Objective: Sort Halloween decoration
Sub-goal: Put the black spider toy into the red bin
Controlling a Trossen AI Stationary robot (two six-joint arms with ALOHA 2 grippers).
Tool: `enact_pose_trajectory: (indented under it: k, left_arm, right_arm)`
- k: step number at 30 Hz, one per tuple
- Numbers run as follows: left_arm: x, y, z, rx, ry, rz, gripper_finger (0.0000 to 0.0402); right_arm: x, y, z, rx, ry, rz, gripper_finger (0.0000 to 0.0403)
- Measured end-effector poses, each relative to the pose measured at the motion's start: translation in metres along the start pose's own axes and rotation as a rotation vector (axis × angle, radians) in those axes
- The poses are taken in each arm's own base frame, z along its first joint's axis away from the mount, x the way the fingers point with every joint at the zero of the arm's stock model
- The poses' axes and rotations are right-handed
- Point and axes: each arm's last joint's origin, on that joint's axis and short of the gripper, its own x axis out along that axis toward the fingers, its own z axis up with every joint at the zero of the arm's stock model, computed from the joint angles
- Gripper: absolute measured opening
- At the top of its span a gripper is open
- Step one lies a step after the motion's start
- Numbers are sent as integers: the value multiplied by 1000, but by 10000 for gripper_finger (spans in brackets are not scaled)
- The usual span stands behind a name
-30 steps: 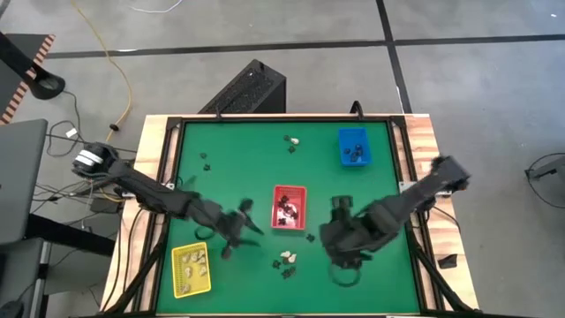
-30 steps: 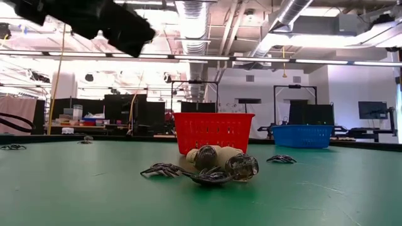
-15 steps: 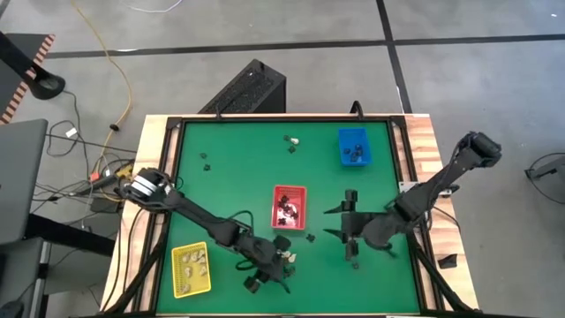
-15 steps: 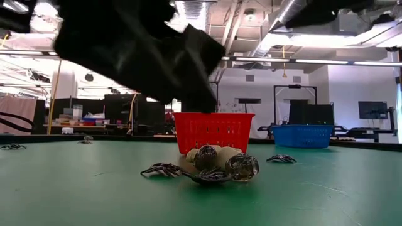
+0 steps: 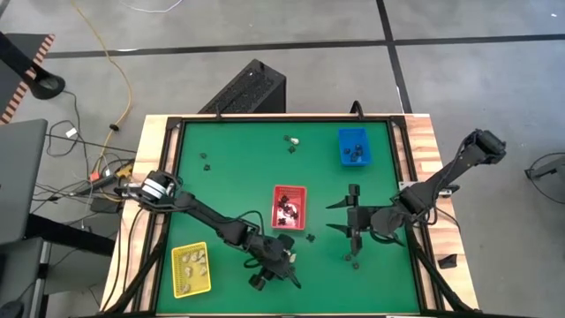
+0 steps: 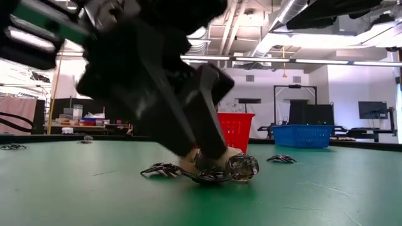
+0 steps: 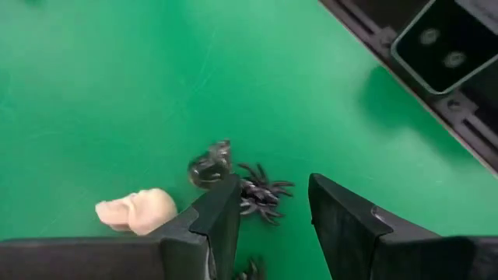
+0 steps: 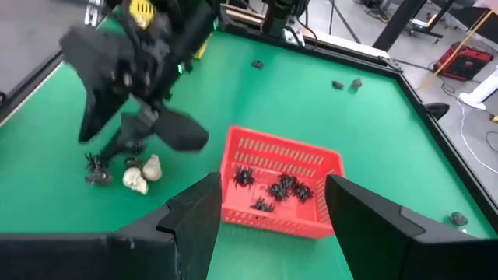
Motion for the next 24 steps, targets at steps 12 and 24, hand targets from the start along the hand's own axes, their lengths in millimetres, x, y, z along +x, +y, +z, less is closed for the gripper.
enact_pose_trajectory:
  k: [12,24]
  left_arm:
    - [7,10,-9,-11,16,-41,141]
    - [15,10,-19,-58,51,-96,140]
  right_arm:
    - [1,-1,1,12,-4,-2,258]
    - [1,0,2,16,-17,1,258]
